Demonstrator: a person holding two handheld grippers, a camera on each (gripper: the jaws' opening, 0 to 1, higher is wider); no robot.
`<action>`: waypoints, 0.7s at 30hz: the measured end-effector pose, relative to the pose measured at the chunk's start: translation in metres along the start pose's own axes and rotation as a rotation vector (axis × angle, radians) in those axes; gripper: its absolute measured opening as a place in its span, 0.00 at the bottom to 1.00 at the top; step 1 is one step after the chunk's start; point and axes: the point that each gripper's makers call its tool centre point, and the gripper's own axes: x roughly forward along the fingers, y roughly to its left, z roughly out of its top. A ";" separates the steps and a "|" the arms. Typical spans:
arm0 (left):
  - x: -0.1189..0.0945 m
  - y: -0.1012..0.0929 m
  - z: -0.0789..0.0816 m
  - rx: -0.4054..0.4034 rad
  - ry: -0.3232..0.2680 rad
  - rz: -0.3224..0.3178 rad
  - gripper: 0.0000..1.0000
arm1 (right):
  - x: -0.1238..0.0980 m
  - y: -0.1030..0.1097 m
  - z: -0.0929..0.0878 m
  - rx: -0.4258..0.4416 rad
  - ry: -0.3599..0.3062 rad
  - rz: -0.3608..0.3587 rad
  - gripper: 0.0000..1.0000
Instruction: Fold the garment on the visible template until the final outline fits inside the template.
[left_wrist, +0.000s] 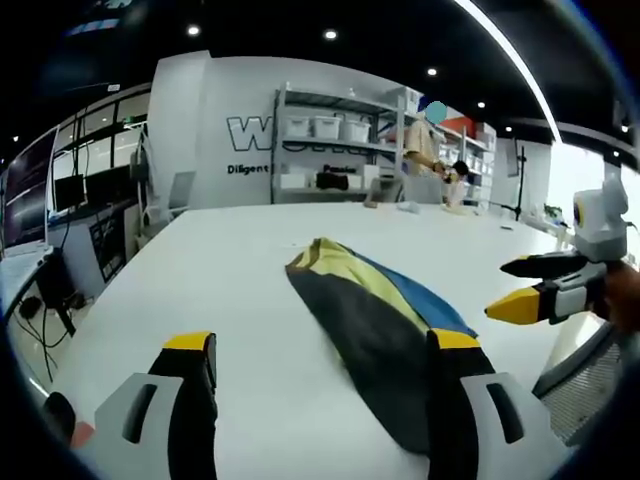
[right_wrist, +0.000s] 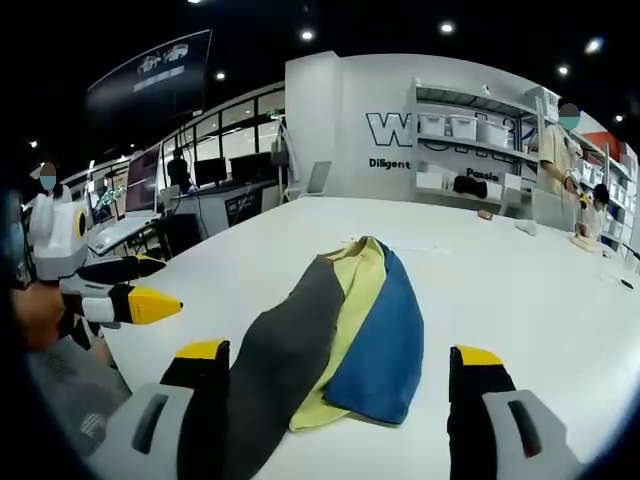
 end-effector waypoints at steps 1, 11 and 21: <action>0.000 0.000 0.000 -0.001 0.000 0.000 0.81 | 0.000 0.000 0.000 -0.001 0.000 0.000 0.92; 0.000 0.000 0.000 -0.003 -0.001 0.000 0.80 | 0.000 0.001 -0.001 -0.004 0.002 0.001 0.91; 0.000 -0.001 0.000 -0.005 0.005 -0.004 0.78 | 0.000 0.001 -0.001 -0.005 0.003 0.007 0.90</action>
